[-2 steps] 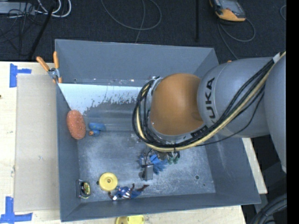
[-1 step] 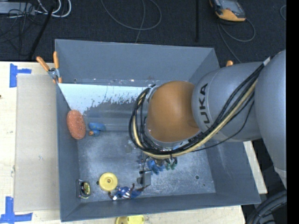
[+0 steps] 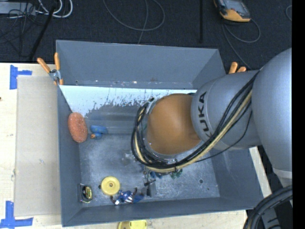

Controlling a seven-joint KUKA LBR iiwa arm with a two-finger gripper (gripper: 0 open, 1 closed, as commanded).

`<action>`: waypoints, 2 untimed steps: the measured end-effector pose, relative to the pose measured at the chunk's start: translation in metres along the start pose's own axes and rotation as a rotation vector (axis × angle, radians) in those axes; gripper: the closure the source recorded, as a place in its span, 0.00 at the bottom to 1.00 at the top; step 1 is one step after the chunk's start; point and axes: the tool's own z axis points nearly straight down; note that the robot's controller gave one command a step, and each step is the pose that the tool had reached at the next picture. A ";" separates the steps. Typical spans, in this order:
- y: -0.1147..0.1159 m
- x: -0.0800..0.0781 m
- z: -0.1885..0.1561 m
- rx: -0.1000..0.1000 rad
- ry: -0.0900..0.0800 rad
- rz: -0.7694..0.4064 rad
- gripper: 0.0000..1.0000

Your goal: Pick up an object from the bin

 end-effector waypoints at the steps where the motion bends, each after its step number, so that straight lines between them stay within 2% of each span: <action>1: 0.019 0.005 0.021 0.001 0.007 0.094 0.00; 2: 0.043 0.001 0.025 0.002 0.006 -0.002 0.00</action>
Offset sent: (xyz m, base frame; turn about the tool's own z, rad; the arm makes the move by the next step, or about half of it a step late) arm -0.0251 0.0583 -0.0268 -0.1057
